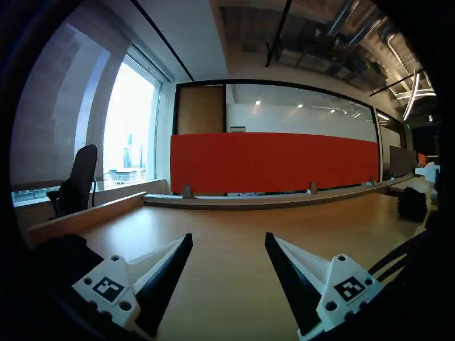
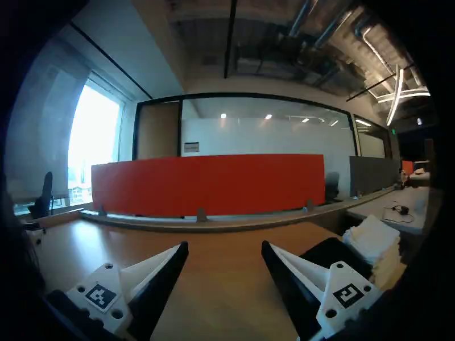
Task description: Fold towel
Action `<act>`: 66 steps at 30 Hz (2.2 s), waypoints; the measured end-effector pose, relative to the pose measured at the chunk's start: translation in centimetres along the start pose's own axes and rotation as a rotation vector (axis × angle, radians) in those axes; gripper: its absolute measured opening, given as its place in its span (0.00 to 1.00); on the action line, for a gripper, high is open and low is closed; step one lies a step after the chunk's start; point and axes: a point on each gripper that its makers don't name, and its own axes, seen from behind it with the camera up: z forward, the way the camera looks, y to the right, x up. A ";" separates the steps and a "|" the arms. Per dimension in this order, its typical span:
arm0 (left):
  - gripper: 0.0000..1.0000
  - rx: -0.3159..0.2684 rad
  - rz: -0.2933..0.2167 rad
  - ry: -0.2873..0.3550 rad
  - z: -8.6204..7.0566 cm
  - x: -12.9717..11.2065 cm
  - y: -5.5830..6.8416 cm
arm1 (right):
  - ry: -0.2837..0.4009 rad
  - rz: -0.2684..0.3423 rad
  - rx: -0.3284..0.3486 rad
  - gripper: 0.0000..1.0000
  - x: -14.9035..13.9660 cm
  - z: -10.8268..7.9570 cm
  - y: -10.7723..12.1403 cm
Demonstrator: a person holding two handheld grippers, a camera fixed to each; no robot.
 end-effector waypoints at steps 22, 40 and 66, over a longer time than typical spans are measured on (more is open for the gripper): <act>0.94 0.000 0.000 0.000 0.0 0.0 0.1 | -0.017 -0.001 0.008 1.00 -5.0 0.4 0.2; 0.94 0.000 0.000 0.000 0.0 -0.1 0.1 | -0.019 -0.035 0.015 1.00 -5.3 0.5 -0.2; 0.94 0.000 0.000 0.000 -0.1 0.0 0.1 | -0.020 -0.034 0.021 1.00 -5.7 0.7 -0.3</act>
